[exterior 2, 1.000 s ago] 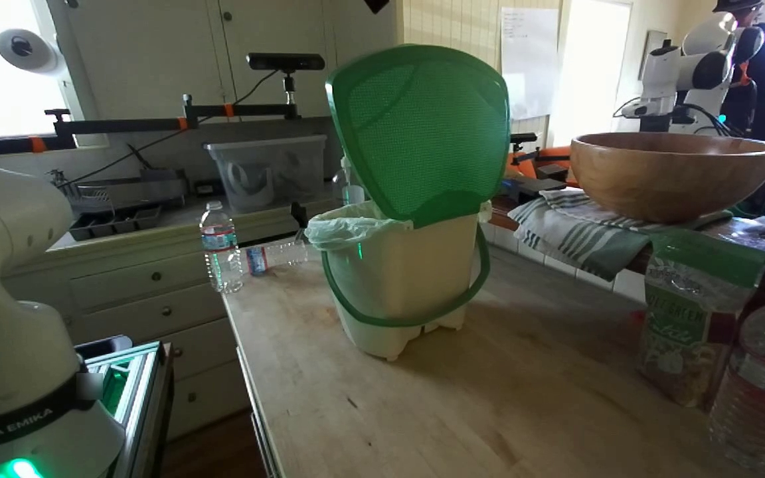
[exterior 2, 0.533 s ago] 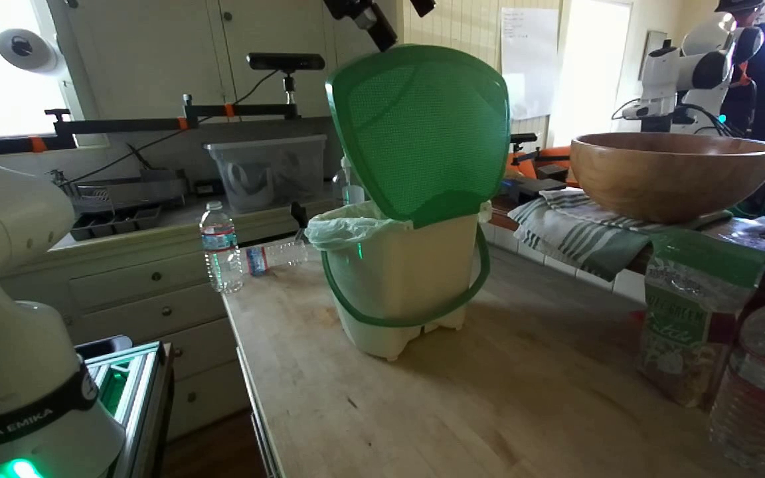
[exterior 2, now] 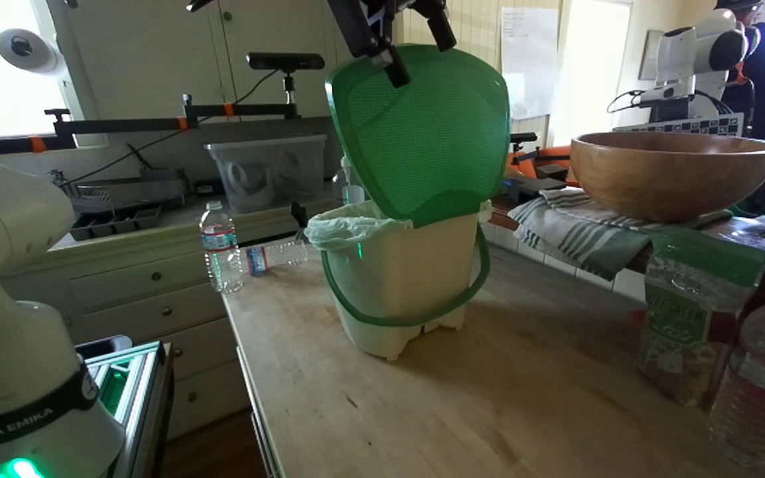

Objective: Close the white and green bin.

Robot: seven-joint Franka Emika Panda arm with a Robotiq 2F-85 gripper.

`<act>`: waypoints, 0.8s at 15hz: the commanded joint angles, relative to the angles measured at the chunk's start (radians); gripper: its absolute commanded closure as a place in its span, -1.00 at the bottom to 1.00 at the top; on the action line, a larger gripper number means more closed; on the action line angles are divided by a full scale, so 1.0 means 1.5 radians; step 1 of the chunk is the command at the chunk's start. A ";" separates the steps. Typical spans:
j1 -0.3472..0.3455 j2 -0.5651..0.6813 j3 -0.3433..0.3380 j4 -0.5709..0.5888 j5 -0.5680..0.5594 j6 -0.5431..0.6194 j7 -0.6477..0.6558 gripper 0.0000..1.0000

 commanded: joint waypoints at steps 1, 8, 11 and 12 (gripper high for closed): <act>0.027 0.044 -0.015 0.053 0.024 -0.073 0.021 -1.00; 0.063 0.078 -0.030 0.096 0.066 -0.156 0.014 -1.00; 0.072 0.105 -0.034 0.096 0.076 -0.166 0.011 -1.00; 0.075 0.112 -0.035 0.093 0.080 -0.163 0.012 -1.00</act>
